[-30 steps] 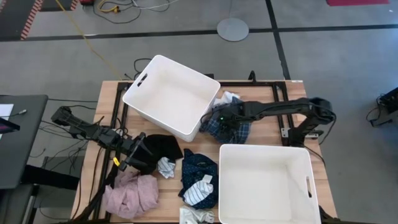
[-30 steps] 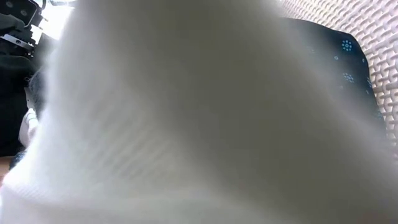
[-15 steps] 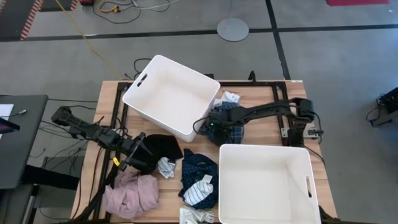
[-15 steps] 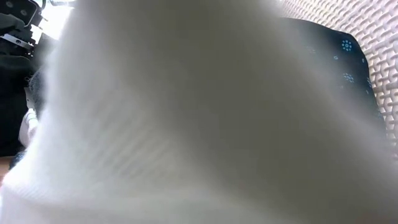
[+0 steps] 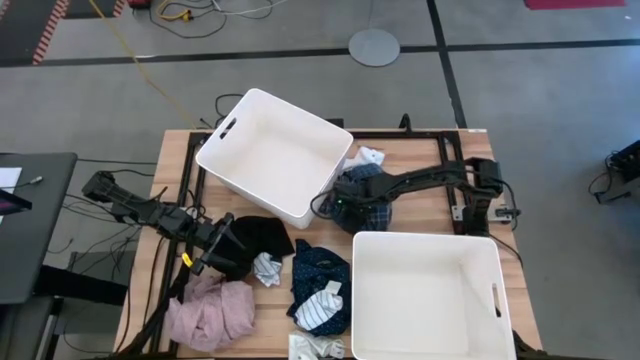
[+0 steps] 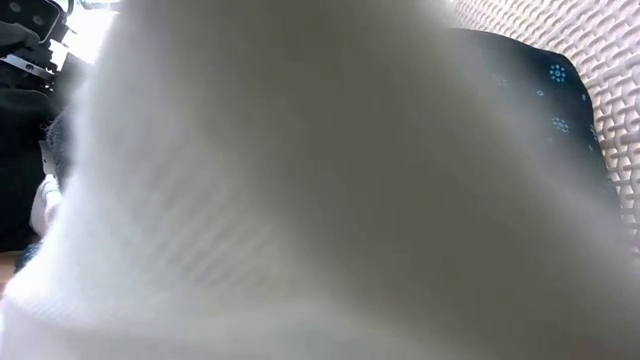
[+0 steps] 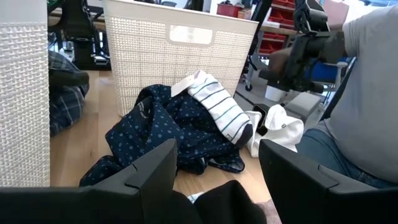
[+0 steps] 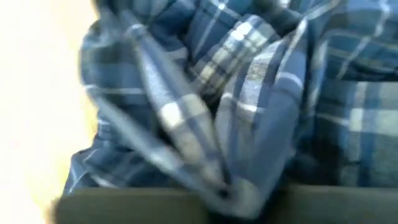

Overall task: Sort clothes
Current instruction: Put the top blue checkered polo shirt into the top white laundry bin

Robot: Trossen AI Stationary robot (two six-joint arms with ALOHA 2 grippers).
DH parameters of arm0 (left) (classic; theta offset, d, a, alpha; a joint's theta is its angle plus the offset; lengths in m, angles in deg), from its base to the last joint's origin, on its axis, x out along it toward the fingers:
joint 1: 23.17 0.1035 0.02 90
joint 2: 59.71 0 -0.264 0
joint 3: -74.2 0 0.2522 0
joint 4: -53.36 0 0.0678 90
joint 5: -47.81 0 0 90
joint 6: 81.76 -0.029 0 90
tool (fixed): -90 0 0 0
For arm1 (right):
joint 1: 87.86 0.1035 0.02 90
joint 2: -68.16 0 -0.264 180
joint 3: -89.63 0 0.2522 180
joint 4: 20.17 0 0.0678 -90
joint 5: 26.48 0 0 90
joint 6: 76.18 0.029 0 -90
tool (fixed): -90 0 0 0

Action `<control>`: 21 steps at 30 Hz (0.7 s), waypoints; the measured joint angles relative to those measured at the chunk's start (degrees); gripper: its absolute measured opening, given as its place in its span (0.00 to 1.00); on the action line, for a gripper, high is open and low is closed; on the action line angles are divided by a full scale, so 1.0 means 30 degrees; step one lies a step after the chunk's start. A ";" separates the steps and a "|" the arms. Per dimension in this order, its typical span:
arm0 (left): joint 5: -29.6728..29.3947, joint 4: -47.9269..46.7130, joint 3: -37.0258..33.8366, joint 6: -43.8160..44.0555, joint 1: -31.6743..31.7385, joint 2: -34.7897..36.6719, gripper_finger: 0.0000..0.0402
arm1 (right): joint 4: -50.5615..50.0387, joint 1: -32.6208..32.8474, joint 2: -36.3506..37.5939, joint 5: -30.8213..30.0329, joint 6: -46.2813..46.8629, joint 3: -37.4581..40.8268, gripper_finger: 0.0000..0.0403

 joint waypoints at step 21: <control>0.0000 0.0003 0.0000 0.0002 -0.0001 0.0001 0.55 | -0.1488 0.1215 0.6660 -0.1287 0.0135 0.0100 0.00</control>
